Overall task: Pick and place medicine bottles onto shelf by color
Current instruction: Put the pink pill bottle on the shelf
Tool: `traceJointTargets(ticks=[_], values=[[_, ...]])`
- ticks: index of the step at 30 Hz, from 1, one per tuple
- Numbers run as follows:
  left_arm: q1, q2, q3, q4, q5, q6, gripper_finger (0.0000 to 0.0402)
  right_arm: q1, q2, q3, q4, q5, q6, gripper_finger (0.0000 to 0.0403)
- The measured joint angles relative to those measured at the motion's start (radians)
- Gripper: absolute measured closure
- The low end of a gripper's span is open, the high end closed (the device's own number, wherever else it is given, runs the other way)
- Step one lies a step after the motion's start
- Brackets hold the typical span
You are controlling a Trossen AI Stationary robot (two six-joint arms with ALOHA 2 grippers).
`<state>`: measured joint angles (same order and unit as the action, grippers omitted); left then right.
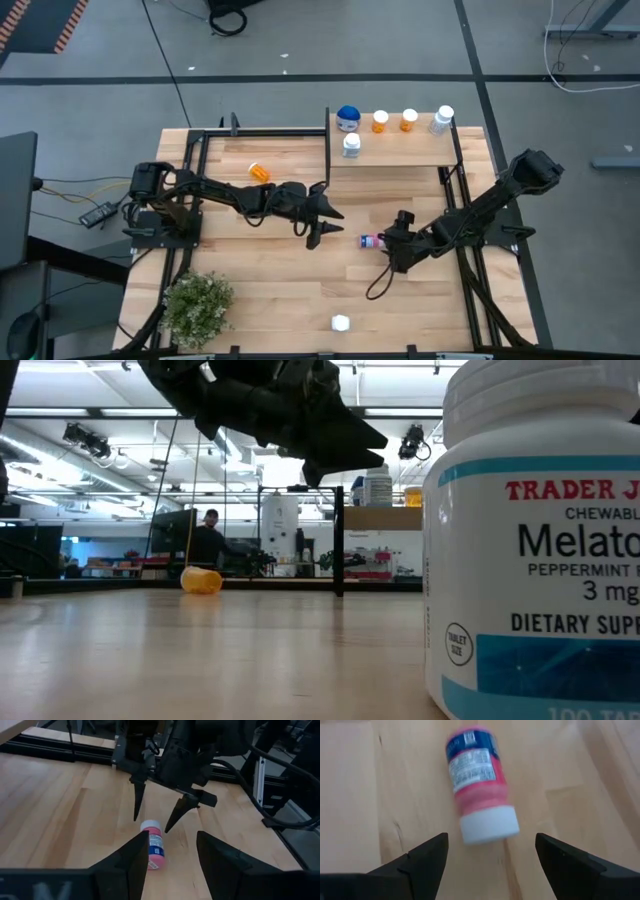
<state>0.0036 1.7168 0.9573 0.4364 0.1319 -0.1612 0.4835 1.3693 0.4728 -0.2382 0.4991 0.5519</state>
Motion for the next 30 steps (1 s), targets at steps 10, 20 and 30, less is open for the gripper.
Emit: traceJointTargets(ticks=[10, 20, 30], values=[[0.0, 0.0, 0.0, -0.002, 0.0, -0.005, 0.0226, -0.046, 0.0, 0.0, 0.037, -0.004, -0.058, 0.0098], [0.0, 0.0, 0.0, -0.008, 0.0, -0.01, 0.0229, -0.077, 0.0, 0.0, 0.076, -0.06, -0.07, 0.0126], [0.0, 0.0, 0.0, -0.018, 0.0, -0.01, 0.023, -0.077, 0.0, 0.0, 0.088, -0.084, -0.098, 0.0184]])
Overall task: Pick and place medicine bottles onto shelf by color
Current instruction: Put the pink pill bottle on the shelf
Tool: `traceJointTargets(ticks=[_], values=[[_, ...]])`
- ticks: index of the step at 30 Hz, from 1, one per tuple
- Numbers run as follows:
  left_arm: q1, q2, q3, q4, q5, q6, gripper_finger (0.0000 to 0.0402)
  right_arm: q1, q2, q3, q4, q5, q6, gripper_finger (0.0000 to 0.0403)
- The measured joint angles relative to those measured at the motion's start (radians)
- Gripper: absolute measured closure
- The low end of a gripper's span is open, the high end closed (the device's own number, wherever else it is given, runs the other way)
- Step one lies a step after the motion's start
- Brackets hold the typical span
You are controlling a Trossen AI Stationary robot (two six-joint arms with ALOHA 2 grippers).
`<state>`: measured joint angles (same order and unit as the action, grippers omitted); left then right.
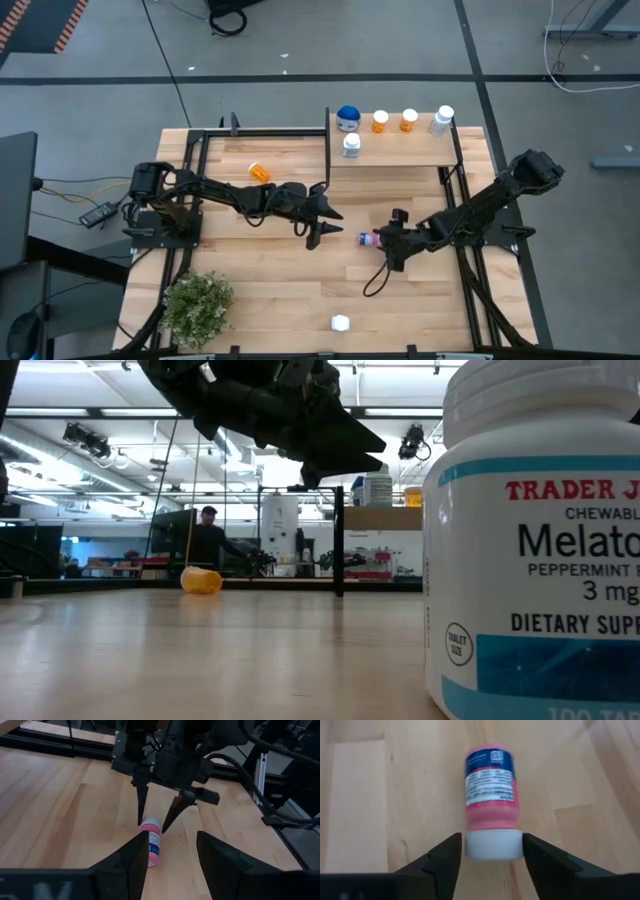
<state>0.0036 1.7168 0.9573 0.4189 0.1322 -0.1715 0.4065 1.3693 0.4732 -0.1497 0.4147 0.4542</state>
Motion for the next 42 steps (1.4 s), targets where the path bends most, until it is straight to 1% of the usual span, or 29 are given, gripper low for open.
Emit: traceJointTargets(ticks=[6, 11, 13, 15, 19, 22, 24, 28, 31, 34, 42], values=[[0.0, 0.0, 0.0, -0.02, 0.0, 0.0, 0.0228, 0.0, 0.0, 0.023, -0.044, -0.032, -0.033, 0.0225], [0.0, 0.0, 0.0, -0.023, 0.0, 0.001, 0.0228, 0.0, 0.0, 0.095, -0.148, -0.033, -0.058, 0.0228], [0.0, 0.0, 0.0, -0.023, 0.0, 0.002, 0.0228, -0.001, 0.0, 0.147, -0.238, -0.032, -0.063, 0.0226], [0.0, 0.0, 0.0, -0.025, 0.0, 0.005, 0.0229, -0.007, 0.0, 0.219, -0.364, -0.031, -0.064, 0.0226], [0.0, 0.0, 0.0, -0.027, 0.0, 0.027, 0.0228, -0.024, 0.0, 0.395, -0.664, -0.031, -0.072, 0.0226], [0.004, 0.0, 0.0, -0.029, 0.0, 0.028, 0.0228, -0.038, 0.0, 0.53, -0.848, -0.047, -0.113, 0.0226], [0.006, 0.0, 0.0, -0.039, 0.0, 0.028, 0.023, -0.055, 0.0, 0.612, -0.943, -0.103, -0.146, 0.0226], [0.006, 0.0, 0.0, -0.06, 0.0, 0.029, 0.0228, -0.119, 0.015, 0.73, -1.113, -0.276, -0.144, 0.0226], [0.005, 0.0, 0.001, -0.078, 0.0, 0.029, 0.0228, -0.169, 0.053, 0.771, -1.258, -0.405, -0.112, 0.0226], [0.005, 0.0, 0.001, -0.082, 0.0, 0.029, 0.023, -0.197, 0.105, 0.777, -1.365, -0.518, -0.115, 0.0226], [0.005, 0.0, 0.001, -0.113, 0.0, 0.048, 0.023, -0.243, 0.25, 0.777, -1.415, -0.695, -0.104, 0.0226]])
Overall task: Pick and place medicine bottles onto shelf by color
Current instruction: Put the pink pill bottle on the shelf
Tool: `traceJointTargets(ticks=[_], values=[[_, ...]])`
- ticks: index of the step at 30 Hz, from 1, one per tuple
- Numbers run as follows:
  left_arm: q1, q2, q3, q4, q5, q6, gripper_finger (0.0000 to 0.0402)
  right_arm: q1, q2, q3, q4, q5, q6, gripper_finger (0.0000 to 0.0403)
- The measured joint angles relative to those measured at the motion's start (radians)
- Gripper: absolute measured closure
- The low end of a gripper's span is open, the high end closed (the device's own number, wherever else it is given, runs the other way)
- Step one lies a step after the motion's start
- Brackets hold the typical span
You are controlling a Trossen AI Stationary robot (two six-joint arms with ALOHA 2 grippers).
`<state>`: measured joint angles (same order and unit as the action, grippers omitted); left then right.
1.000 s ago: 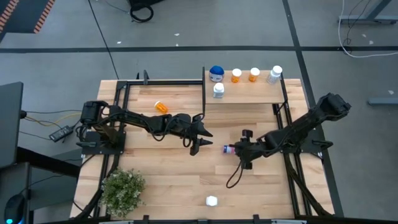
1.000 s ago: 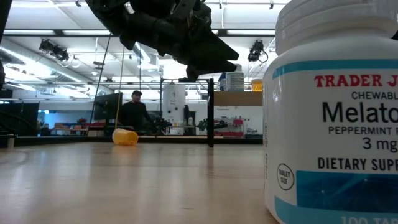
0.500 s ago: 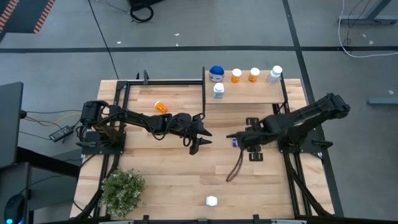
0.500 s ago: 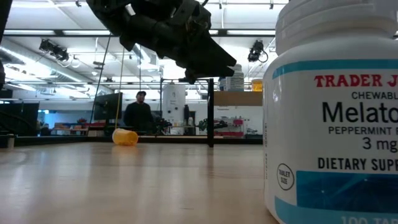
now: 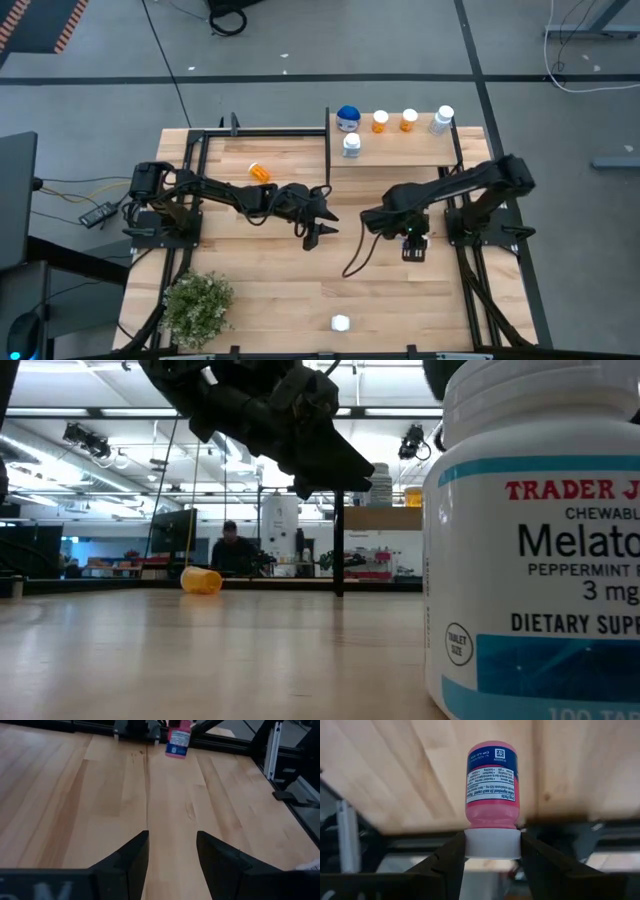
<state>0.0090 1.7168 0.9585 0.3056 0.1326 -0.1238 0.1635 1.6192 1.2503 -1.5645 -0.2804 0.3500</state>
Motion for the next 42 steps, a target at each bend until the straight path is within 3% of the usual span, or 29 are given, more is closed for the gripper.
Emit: traceJointTargets(ticks=[6, 15, 26, 37, 42], values=[[0.0, 0.0, 0.0, -0.033, 0.0, 0.001, 0.0228, -0.038, 0.099, 0.0, -0.01, -0.09, -0.006, 0.0226], [0.0, -0.003, 0.0, -0.175, 0.0, 0.028, 0.0229, -0.097, 0.229, 0.0, -0.006, -0.118, -0.006, 0.0226], [0.007, -0.003, 0.0, -0.303, 0.0, 0.066, 0.023, -0.156, 0.284, 0.0, 0.045, -0.119, 0.071, 0.0214], [0.008, -0.003, 0.0, -0.303, 0.0, 0.068, 0.0228, -0.159, 0.286, 0.0, 0.103, -0.121, 0.049, 0.021], [0.008, -0.003, 0.0, -0.303, 0.0, 0.068, 0.023, -0.159, 0.286, 0.0, 0.124, -0.118, 0.023, 0.0191]])
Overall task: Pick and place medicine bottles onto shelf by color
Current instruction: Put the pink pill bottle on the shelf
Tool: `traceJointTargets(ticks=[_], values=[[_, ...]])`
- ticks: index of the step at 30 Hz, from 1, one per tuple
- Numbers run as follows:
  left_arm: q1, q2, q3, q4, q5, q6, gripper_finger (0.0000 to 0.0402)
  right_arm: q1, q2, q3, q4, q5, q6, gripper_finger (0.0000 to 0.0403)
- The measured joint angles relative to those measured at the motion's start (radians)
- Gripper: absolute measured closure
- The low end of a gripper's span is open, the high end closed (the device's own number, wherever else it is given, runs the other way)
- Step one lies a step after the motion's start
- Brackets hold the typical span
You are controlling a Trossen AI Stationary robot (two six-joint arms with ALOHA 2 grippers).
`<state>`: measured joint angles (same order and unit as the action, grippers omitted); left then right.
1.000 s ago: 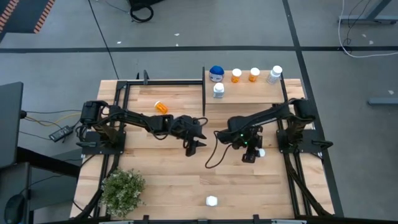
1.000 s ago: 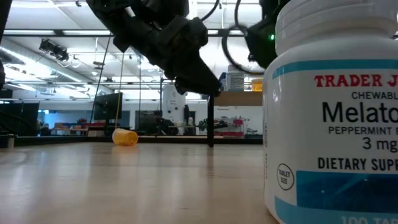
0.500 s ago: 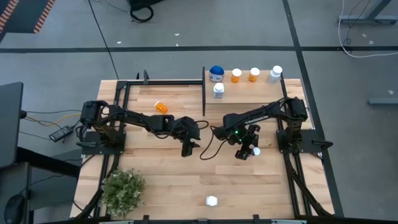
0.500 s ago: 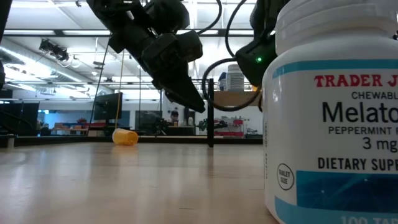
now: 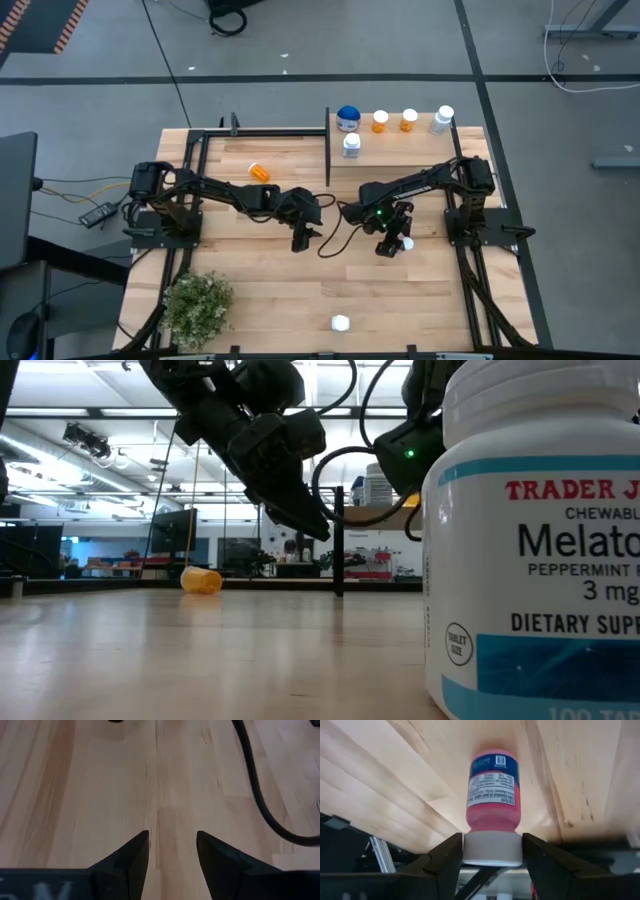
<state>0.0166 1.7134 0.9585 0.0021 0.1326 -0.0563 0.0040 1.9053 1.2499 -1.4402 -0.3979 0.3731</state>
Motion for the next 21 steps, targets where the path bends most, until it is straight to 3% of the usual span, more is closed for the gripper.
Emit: traceJointTargets(ticks=[14, 21], values=[[0.0, 0.0, 0.0, 0.0, 0.0, 0.0, 0.0228, -0.008, 0.0, 0.041, -0.026, 0.002, -0.051, 0.014], [0.0, -0.001, 0.0, -0.01, 0.0, 0.0, 0.0228, 0.013, -0.024, 0.222, -0.064, 0.145, 0.003, 0.0137]])
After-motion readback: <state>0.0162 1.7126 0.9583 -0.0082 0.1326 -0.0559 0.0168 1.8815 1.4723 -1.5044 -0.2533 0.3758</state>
